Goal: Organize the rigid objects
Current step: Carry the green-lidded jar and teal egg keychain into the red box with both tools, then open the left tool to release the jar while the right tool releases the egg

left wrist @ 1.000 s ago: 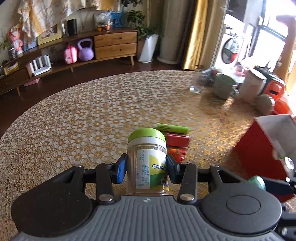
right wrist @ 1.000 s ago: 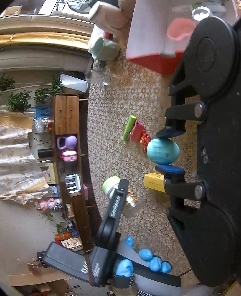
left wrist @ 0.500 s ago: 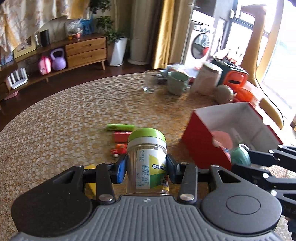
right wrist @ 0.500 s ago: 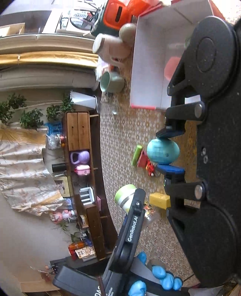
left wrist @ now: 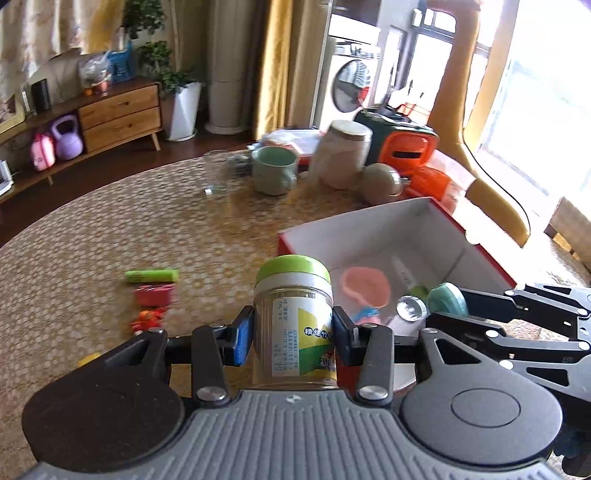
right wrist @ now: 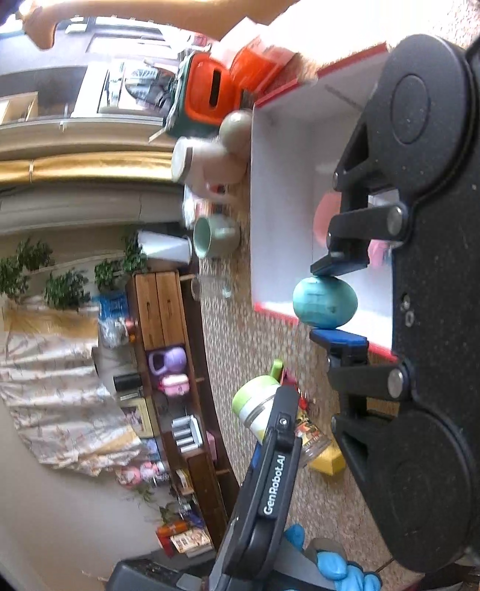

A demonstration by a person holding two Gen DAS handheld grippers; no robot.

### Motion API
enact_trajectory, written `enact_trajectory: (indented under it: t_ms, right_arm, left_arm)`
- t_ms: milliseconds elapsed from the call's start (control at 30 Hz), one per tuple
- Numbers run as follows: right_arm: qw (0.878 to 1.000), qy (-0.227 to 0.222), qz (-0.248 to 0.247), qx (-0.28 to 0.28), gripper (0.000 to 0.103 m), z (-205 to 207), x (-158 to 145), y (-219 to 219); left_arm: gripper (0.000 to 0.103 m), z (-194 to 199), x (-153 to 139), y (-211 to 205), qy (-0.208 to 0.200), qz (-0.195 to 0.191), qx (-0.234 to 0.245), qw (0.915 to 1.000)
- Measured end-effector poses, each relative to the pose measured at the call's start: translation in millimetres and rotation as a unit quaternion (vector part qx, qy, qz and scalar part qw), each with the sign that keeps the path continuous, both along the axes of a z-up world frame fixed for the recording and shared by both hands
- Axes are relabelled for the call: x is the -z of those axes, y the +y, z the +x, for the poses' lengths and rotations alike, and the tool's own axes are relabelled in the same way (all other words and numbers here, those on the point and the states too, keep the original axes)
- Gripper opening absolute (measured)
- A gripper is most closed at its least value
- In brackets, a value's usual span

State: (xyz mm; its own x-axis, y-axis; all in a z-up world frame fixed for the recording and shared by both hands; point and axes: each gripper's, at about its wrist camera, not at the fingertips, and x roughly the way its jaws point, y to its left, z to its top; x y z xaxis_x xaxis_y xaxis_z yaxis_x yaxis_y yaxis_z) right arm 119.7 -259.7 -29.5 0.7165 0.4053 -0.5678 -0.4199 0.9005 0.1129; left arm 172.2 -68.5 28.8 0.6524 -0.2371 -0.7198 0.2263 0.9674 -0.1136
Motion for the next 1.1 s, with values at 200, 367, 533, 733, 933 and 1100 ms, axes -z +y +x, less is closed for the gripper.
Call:
enact_trajectory:
  t_ms: [200,367,533,733,933,1100]
  right_arm:
    - [0.999,0.005,-0.004,0.034,0.029,8,9,-31]
    - [0.998,0.002,-0.015,0.058,0.029,15,16,-58]
    - [0.997,0.016,-0.031,0.070,0.030,29,31,-79]
    - [0.995,0.034,-0.057,0.073,0.030,43,47,-90]
    - [0.994,0.053,-0.070,0.068,0.029,61,63,-91]
    - [0.993,0.066,-0.080,0.060,0.029,71,74,-87]
  left_arm:
    - [0.043,14,5,-37,0.003,0.000,0.022,0.9998]
    - [0.044,27,12,-61,0.005,0.009,0.033,0.9994]
    - [0.043,42,24,-82,0.017,0.022,0.038,0.9989]
    - [0.044,60,48,-106,0.028,0.050,0.044,0.9974]
    - [0.044,83,73,-123,0.046,0.075,0.040,0.9953]
    - [0.044,102,89,-131,0.069,0.089,0.039,0.9929]
